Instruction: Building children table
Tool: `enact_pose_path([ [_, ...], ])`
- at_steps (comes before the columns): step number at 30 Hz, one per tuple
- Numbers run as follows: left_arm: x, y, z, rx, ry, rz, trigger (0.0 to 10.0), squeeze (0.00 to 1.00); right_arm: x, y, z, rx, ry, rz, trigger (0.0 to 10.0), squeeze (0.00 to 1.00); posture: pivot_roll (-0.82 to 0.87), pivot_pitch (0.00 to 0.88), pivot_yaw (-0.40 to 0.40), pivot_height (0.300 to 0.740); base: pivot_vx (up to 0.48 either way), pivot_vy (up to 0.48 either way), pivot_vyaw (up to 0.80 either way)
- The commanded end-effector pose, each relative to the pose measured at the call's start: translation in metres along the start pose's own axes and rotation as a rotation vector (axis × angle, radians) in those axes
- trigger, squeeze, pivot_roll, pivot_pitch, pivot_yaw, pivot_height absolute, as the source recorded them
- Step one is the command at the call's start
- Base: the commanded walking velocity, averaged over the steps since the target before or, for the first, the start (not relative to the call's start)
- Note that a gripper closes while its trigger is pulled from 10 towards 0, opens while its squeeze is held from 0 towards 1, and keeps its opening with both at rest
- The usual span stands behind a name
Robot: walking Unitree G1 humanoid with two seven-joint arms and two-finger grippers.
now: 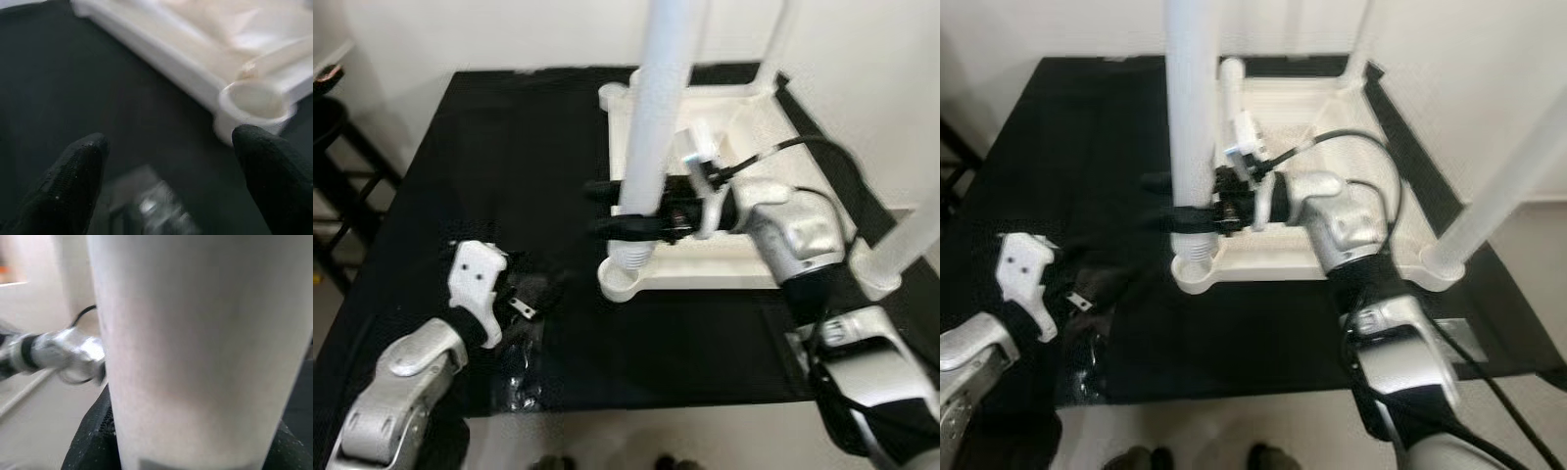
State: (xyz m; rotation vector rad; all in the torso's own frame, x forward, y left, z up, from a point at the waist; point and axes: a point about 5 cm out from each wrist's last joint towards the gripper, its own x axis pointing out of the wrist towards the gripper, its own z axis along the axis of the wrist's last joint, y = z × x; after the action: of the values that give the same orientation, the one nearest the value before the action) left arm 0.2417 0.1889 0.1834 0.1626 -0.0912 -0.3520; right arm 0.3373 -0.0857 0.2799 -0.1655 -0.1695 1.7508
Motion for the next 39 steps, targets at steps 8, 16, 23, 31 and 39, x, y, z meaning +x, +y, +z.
enact_pose_path([
  [8,-0.028,-0.001,0.005,0.027,0.003,0.198,10.0,0.00,0.002,0.000,0.004,0.020,0.059,0.151,10.0,0.00,0.09,0.439,-0.076,0.740,0.000,0.000,0.00],
  [16,-0.048,-0.008,0.009,0.025,0.026,0.284,10.0,0.00,0.013,0.001,0.004,0.018,0.054,0.206,10.0,0.00,0.12,0.482,-0.081,0.740,0.000,0.000,0.00],
  [23,-0.056,-0.012,0.011,0.037,0.037,0.308,10.0,0.00,0.020,-0.002,0.000,-0.027,0.084,0.216,10.0,0.00,0.13,0.497,-0.089,0.740,0.000,0.000,0.00],
  [31,-0.058,-0.016,0.013,0.029,0.045,0.317,10.0,0.00,0.032,-0.011,-0.001,-0.092,0.115,0.205,10.0,0.00,0.13,0.495,-0.096,0.740,0.000,0.000,0.00],
  [39,-0.059,-0.018,0.014,0.026,0.042,0.330,10.0,0.00,0.034,-0.016,-0.004,-0.111,0.129,0.187,10.0,0.00,0.13,0.486,-0.106,0.740,0.000,0.000,0.00],
])
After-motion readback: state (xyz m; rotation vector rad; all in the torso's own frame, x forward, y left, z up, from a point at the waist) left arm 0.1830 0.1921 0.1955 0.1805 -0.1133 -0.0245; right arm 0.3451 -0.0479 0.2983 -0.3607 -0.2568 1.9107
